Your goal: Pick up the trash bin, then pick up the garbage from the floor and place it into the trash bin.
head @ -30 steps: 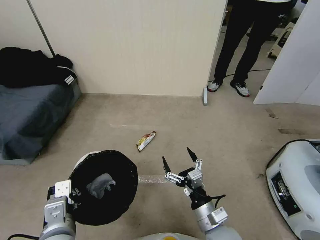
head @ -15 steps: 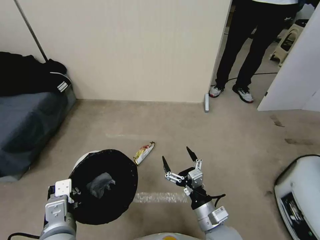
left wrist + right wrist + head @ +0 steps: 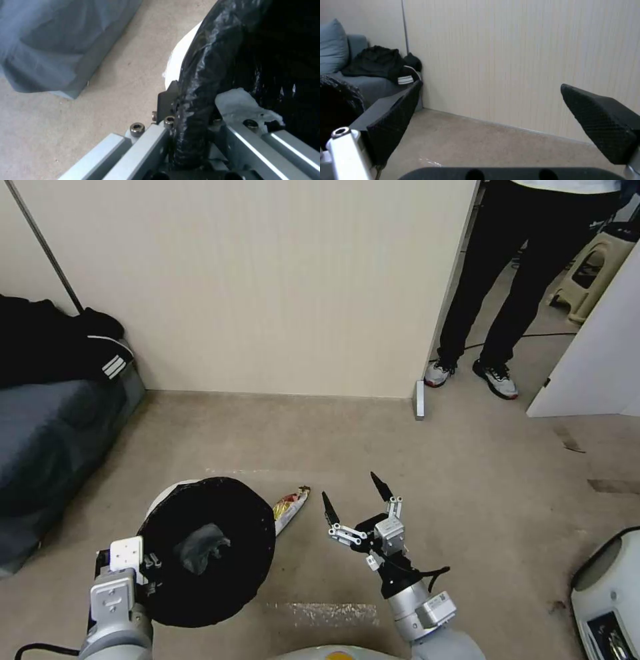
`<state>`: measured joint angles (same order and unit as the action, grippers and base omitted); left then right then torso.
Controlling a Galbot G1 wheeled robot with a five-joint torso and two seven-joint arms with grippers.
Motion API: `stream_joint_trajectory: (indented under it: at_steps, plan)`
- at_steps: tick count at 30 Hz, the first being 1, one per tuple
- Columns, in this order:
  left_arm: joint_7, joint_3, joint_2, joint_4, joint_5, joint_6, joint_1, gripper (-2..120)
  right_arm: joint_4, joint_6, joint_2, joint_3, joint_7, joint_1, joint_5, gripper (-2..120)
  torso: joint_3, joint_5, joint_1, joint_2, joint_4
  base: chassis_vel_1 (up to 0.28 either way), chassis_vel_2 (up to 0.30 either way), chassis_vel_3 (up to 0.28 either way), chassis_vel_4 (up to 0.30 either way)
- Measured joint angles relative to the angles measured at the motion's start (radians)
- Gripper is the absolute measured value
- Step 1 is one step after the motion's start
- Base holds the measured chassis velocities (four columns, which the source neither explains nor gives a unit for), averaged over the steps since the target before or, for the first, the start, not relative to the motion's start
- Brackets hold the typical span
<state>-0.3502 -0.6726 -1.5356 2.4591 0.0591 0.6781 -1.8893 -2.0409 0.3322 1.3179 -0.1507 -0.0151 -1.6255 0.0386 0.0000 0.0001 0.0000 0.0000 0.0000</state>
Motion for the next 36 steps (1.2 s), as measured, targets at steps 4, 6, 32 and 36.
stream_joint_trajectory:
  at_steps: [4, 6, 32, 36]
  plan:
    - [0.001, 0.001, 0.001, 0.0, 0.03, -0.008, 0.004, 0, 0.0, 0.0, 0.0, 0.0, -0.003, 0.0, -0.001, 100, 0.0, -0.0001, 0.0, 0.0, 0.0, 0.0, 0.0, 0.0, 0.0]
    - [0.001, 0.002, 0.002, 0.0, 0.039, -0.011, 0.006, 0, -0.001, 0.0, 0.0, 0.0, -0.003, 0.001, -0.001, 100, 0.0, -0.0001, 0.0, 0.0, 0.0, 0.0, 0.0, 0.0, 0.0]
    - [-0.001, 0.008, 0.006, -0.004, 0.093, -0.025, 0.021, 0, -0.004, -0.002, -0.002, -0.001, -0.003, -0.001, -0.003, 100, 0.0, -0.0001, 0.0, 0.0, 0.0, 0.0, 0.0, 0.0, 0.0]
    - [0.0, 0.008, 0.007, -0.005, 0.097, -0.025, 0.023, 0, -0.001, -0.002, -0.002, -0.001, -0.004, -0.001, -0.003, 100, 0.0, -0.0001, 0.0, 0.0, 0.0, 0.072, 0.059, 0.055, 0.075]
